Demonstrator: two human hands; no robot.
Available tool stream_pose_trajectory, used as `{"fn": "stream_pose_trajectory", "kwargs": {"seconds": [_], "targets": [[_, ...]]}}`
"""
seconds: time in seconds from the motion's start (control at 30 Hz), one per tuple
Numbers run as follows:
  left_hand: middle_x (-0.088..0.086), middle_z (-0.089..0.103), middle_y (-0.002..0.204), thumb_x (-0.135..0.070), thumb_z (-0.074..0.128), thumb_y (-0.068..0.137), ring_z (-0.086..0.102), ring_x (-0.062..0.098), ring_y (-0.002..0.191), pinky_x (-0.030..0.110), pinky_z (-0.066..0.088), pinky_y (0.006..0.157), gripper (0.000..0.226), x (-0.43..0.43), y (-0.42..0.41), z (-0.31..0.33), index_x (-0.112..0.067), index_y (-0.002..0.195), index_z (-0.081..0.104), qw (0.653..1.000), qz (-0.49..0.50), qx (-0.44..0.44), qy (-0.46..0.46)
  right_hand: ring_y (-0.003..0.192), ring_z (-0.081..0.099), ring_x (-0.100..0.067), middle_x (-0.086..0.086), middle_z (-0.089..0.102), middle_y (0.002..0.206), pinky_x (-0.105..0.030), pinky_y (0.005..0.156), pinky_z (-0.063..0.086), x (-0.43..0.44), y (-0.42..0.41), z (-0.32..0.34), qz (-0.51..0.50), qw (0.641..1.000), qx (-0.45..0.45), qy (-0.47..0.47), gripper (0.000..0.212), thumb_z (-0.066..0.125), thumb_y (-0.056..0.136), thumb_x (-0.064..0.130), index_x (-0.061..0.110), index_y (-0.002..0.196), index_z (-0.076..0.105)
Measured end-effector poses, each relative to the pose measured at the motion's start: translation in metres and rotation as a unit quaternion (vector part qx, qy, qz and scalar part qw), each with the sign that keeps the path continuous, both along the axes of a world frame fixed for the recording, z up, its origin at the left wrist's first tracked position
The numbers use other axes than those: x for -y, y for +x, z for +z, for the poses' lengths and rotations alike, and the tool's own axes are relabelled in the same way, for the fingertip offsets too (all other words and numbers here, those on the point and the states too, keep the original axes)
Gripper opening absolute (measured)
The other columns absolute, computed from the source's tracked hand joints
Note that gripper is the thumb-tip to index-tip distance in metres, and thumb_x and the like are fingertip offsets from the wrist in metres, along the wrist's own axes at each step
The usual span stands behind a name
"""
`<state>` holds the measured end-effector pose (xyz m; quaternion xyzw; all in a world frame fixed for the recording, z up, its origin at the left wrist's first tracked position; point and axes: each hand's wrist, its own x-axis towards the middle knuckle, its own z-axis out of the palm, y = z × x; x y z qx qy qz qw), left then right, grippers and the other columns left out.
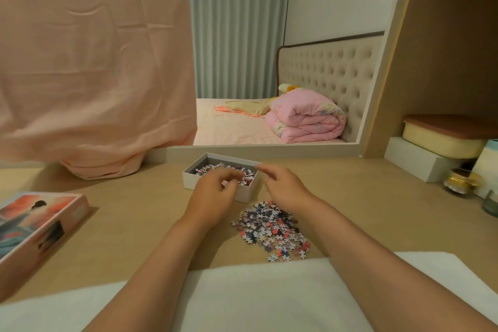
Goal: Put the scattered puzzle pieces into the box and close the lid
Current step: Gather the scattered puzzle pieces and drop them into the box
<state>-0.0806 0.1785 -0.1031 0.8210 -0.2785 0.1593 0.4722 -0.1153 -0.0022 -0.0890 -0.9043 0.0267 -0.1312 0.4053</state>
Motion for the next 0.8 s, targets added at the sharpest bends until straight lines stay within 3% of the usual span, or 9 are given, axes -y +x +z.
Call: {"fn": "stream_pose_trajectory", "kwargs": {"seconds": [0.03,0.07,0.13,0.23,0.37,0.5,0.67,0.8], "targets": [[-0.014,0.065,0.112,-0.019,0.052,0.090,0.053,0.005,0.107,0.026,0.041,0.090,0.029,-0.006,0.008,-0.001,-0.029,0.109,0.072,0.998,0.043,0.042,0.021,0.102,0.061,-0.012,0.004,0.051,0.147,-0.029,0.086,0.050,-0.003,0.002,0.001,0.025,1.000,-0.001,-0.015,0.043,0.040,0.104,0.018,0.031,0.143,0.052],[-0.010,0.062,0.122,-0.023,0.050,0.088,0.048,0.011,0.117,0.031,0.038,0.098,0.034,-0.011,0.015,-0.003,-0.030,0.115,0.070,0.991,0.088,0.077,0.062,0.116,0.058,-0.013,0.004,0.046,0.151,-0.030,0.098,0.047,-0.006,0.004,0.001,0.052,0.998,-0.003,-0.043,0.043,0.041,0.104,0.018,0.032,0.143,0.051],[-0.002,0.048,0.146,-0.029,0.048,0.090,0.032,0.023,0.138,0.041,0.027,0.114,0.044,-0.022,0.027,-0.010,-0.031,0.133,0.058,0.974,0.134,0.072,0.165,0.145,0.032,-0.014,0.002,0.034,0.159,-0.032,0.119,0.025,-0.012,0.008,-0.001,0.097,0.986,-0.012,-0.131,0.042,0.042,0.105,0.023,0.032,0.145,0.048],[0.000,0.020,0.162,-0.034,0.046,0.098,0.005,0.022,0.151,0.038,0.007,0.121,0.053,-0.026,0.032,-0.019,-0.031,0.150,0.035,0.969,0.069,-0.024,0.236,0.152,0.015,-0.015,0.003,0.025,0.163,-0.039,0.122,0.015,-0.010,0.013,-0.006,0.116,0.957,-0.031,-0.263,0.044,0.036,0.106,0.038,0.035,0.150,0.040],[-0.006,0.013,0.163,-0.041,0.046,0.098,-0.001,0.015,0.151,0.034,0.003,0.120,0.058,-0.016,0.029,-0.017,-0.034,0.153,0.026,0.974,0.014,-0.029,0.223,0.152,0.014,-0.016,0.005,0.018,0.165,-0.045,0.122,0.010,0.007,0.018,-0.005,0.057,0.931,-0.045,-0.359,0.050,0.026,0.106,0.047,0.035,0.154,0.031],[-0.010,0.012,0.163,-0.051,0.044,0.098,-0.001,0.011,0.150,0.034,0.001,0.121,0.062,0.006,0.028,-0.017,-0.033,0.154,0.023,0.967,-0.037,-0.020,0.250,0.152,0.011,-0.015,0.003,0.017,0.165,-0.045,0.121,0.007,0.032,0.019,0.002,0.016,0.924,-0.073,-0.375,0.053,0.022,0.105,0.049,0.032,0.155,0.027],[-0.013,0.011,0.163,-0.058,0.044,0.095,-0.004,0.007,0.149,0.036,-0.001,0.121,0.066,0.021,0.020,-0.013,-0.036,0.154,0.022,0.964,-0.053,0.013,0.262,0.153,0.003,-0.016,0.002,-0.001,0.167,-0.040,0.124,0.008,0.060,0.005,0.004,0.023,0.954,-0.084,-0.288,0.059,0.028,0.105,0.050,0.033,0.158,0.013],[-0.017,-0.008,0.162,-0.077,0.048,0.081,-0.017,0.004,0.147,0.043,0.003,0.123,0.091,0.026,-0.007,-0.004,-0.039,0.155,0.011,0.938,-0.112,0.021,0.327,0.153,0.001,-0.014,0.006,-0.006,0.167,-0.042,0.124,0.011,0.062,-0.030,0.003,0.063,0.953,-0.048,-0.293,0.074,0.045,0.096,0.061,0.041,0.157,0.010]]}}
